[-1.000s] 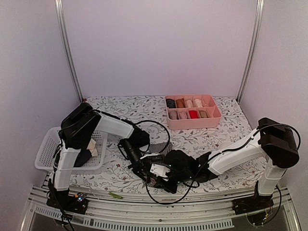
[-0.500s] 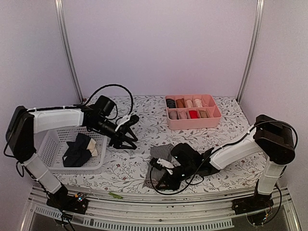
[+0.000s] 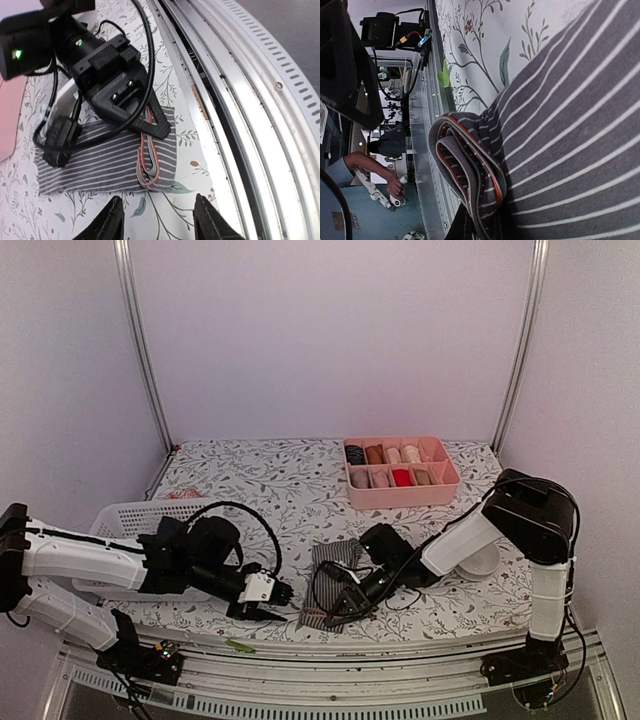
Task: Roll the underwear
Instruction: Roll the underwear at the center of the board.
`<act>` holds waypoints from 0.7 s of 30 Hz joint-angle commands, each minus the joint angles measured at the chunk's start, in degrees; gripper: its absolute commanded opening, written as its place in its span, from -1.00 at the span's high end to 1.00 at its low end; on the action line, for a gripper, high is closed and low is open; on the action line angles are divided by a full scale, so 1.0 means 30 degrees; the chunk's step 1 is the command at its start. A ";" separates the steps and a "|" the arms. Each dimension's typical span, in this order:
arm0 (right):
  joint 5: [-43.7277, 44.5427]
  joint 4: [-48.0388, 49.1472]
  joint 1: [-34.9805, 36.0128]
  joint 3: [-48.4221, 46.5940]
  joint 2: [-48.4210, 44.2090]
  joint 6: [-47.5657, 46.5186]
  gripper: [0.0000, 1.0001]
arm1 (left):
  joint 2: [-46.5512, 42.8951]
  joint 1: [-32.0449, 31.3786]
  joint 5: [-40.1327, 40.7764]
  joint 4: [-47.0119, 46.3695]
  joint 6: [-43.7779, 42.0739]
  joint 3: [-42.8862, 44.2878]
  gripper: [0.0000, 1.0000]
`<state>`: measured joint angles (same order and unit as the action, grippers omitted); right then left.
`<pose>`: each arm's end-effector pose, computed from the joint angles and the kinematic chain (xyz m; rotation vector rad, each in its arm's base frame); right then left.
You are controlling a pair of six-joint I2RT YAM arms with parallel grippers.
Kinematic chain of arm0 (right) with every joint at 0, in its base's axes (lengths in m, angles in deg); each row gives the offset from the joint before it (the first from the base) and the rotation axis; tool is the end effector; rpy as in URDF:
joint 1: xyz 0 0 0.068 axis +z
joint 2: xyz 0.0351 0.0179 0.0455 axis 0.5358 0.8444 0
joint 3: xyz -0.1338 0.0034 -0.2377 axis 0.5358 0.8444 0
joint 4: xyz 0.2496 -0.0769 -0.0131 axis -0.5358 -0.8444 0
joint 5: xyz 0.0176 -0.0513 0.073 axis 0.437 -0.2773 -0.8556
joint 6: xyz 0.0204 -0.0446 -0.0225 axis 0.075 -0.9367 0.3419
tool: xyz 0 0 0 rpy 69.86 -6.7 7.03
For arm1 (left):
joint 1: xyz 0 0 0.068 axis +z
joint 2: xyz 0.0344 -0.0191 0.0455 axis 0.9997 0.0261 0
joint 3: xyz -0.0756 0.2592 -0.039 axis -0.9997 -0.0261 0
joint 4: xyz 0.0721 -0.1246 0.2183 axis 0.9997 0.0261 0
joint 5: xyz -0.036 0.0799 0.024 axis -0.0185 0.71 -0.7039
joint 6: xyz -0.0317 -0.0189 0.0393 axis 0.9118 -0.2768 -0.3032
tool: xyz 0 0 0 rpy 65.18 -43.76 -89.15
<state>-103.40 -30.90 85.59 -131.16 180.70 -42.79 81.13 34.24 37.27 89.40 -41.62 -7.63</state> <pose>0.1882 0.3001 0.0779 0.9859 -2.3781 -1.6020 0.1262 -0.2034 0.1712 1.8610 1.3820 -0.6779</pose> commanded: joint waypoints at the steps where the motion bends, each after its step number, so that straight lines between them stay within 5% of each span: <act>1: -0.0135 -0.2602 -0.0210 -0.0925 0.1606 0.1017 1.00 | 0.1340 -0.1772 0.2342 -0.3299 -0.1460 0.0267 0.07; 9: -0.0010 -0.3269 -0.0582 -0.1134 0.2449 0.1455 1.00 | 0.3949 -0.3123 0.3478 -0.4913 -0.2159 0.0443 0.20; 17: 0.0074 -0.3731 -0.0675 -0.1299 0.2598 0.1053 1.00 | 0.6804 -0.3462 0.5570 -0.5326 -0.2549 0.1438 0.12; 21: 0.0302 -0.4031 -0.0813 -0.1230 0.2261 0.0834 1.00 | 0.7912 -0.3473 0.6139 -0.4078 -0.2894 0.1687 0.46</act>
<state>-108.12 -36.54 84.23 -136.53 184.28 -38.44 102.31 24.80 52.61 74.82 -48.70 -3.98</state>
